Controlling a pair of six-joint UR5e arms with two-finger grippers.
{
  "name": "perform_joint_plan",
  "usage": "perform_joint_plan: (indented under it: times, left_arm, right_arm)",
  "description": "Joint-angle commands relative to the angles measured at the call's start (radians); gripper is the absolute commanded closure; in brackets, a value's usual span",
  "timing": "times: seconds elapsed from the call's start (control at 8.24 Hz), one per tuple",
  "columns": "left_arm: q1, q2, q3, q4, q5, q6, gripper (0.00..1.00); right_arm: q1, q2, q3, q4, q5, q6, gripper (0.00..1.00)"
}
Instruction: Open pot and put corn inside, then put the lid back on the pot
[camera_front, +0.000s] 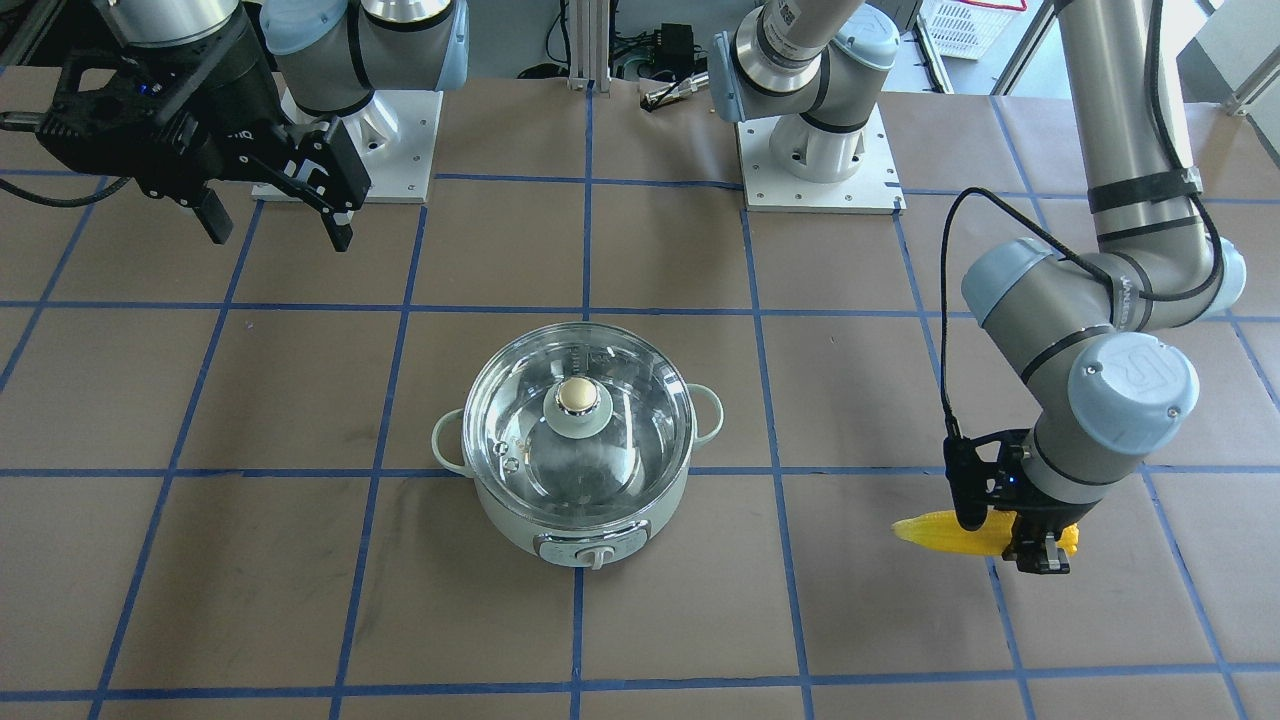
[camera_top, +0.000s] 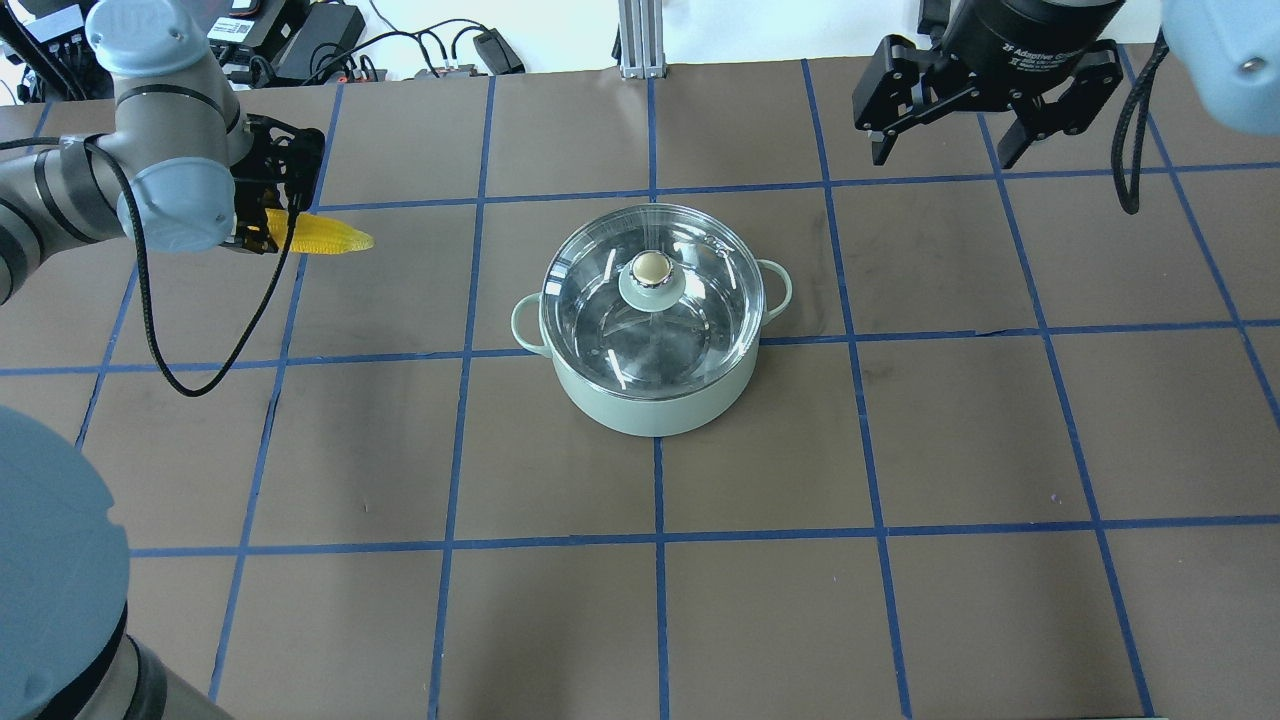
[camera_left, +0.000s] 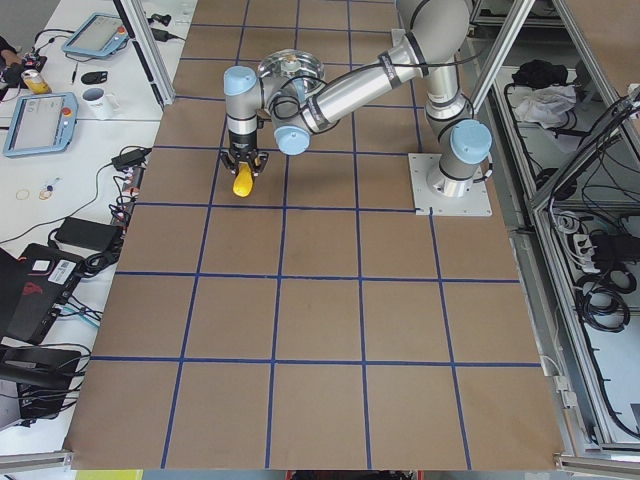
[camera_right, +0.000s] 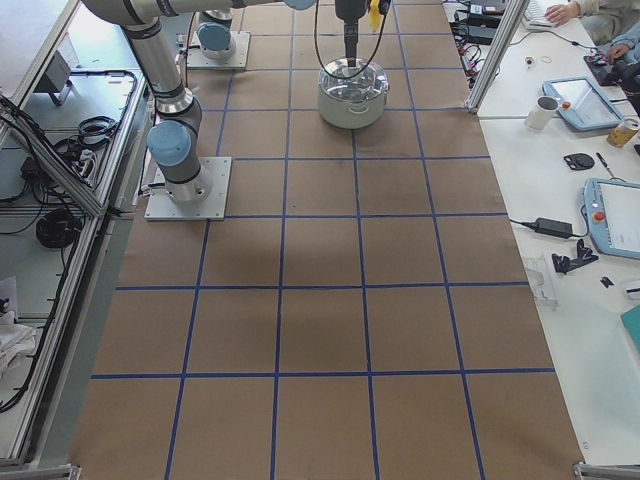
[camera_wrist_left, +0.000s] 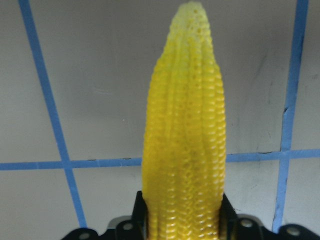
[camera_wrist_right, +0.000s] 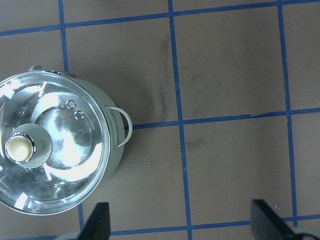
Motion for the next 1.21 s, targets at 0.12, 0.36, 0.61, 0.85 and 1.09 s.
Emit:
perform_joint_plan:
  times: [0.12,0.36,0.61,0.85,1.09]
  left_arm:
    - [-0.022,0.136,-0.003,-0.002,-0.094,-0.02,1.0]
    - [-0.051,0.158,0.002,-0.022,-0.108,-0.142,1.0]
    - [-0.123,0.164,0.0,-0.024,-0.1,-0.217,1.0]
    - [-0.151,0.167,-0.003,-0.034,-0.103,-0.329,1.0]
    - [-0.149,0.172,0.002,-0.068,-0.1,-0.337,1.0]
  right_arm:
    - [-0.005,0.001,0.0,0.002,-0.004,-0.013,0.0]
    - [-0.004,0.001,0.0,0.002,-0.001,-0.013,0.0]
    - [-0.001,0.006,-0.003,-0.019,-0.008,-0.037,0.0]
    - [0.033,0.038,-0.026,-0.021,-0.016,-0.019,0.0]
    - [0.155,0.11,-0.066,-0.059,-0.019,0.124,0.0]
